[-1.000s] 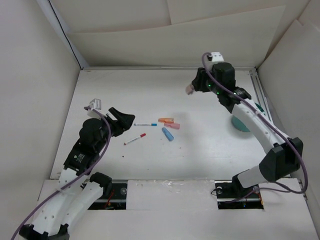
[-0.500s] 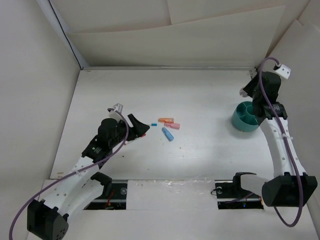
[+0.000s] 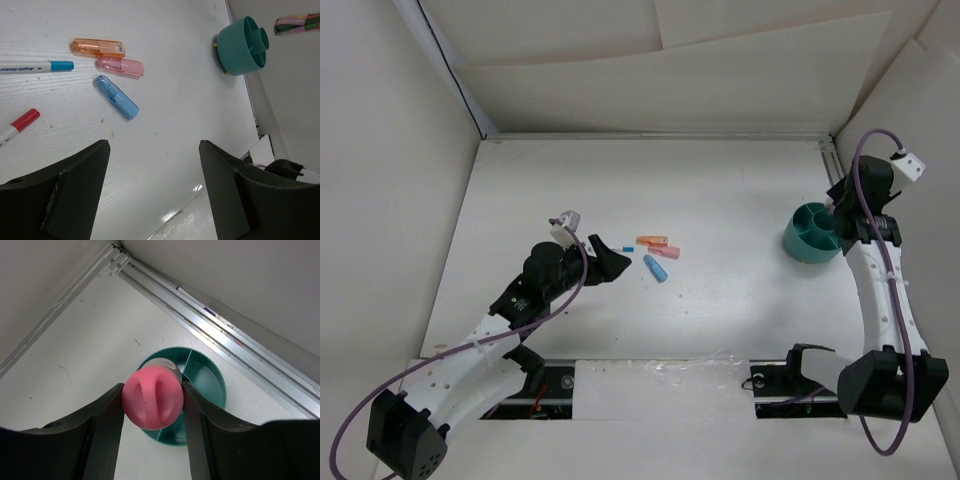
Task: Sort the stationery into containers
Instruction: Place the stationery in the storage box.
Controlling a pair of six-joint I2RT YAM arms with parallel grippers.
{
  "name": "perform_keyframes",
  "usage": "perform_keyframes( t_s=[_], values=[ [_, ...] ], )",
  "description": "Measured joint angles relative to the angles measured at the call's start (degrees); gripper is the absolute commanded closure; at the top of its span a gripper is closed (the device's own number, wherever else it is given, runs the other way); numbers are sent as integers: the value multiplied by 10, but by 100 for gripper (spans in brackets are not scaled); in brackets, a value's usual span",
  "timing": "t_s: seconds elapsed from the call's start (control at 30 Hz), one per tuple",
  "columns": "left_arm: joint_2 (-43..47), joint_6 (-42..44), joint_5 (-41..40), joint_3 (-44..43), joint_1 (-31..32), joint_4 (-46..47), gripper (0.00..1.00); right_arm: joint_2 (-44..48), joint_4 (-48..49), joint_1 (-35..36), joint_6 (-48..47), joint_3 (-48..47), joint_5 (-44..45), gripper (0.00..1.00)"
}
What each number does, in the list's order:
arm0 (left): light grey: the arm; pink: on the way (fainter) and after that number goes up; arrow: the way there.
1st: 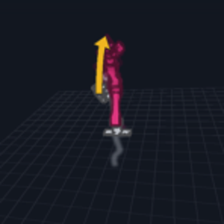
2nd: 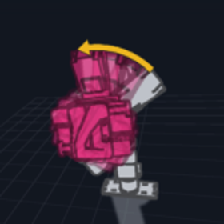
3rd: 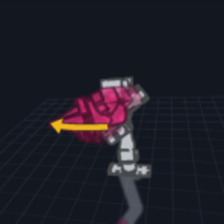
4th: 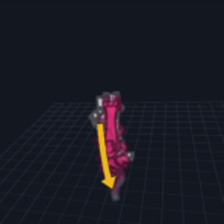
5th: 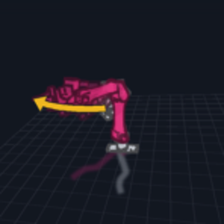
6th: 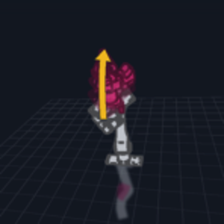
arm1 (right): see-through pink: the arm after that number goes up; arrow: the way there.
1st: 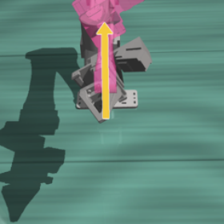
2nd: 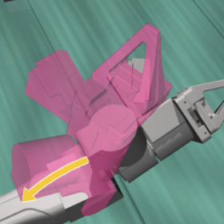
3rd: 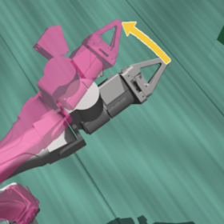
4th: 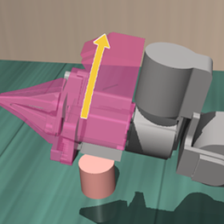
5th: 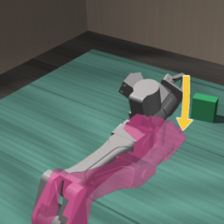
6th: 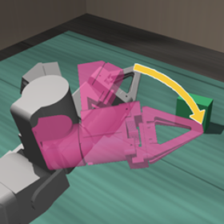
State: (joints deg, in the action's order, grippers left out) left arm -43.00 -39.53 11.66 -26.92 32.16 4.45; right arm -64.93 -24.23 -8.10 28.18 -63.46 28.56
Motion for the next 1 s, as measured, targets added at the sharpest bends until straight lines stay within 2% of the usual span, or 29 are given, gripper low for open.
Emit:
perform_keyframes(
  t_s=[0.57,0.63,0.77,0.9,1.0],
  values=[
    [-7,1,-22,0,0,0,31,-24,22,-21,1,54,-43,78],
    [-7,1,-26,0,0,-1,31,-28,23,-21,1,55,-47,75],
    [-7,0,-35,0,0,-6,31,-33,26,-21,1,58,-50,52],
    [-7,0,-45,0,0,-14,31,-33,28,-21,1,62,-51,44],
    [-7,0,-57,0,0,-25,33,-33,34,-21,-1,62,-56,43]
  ],
)
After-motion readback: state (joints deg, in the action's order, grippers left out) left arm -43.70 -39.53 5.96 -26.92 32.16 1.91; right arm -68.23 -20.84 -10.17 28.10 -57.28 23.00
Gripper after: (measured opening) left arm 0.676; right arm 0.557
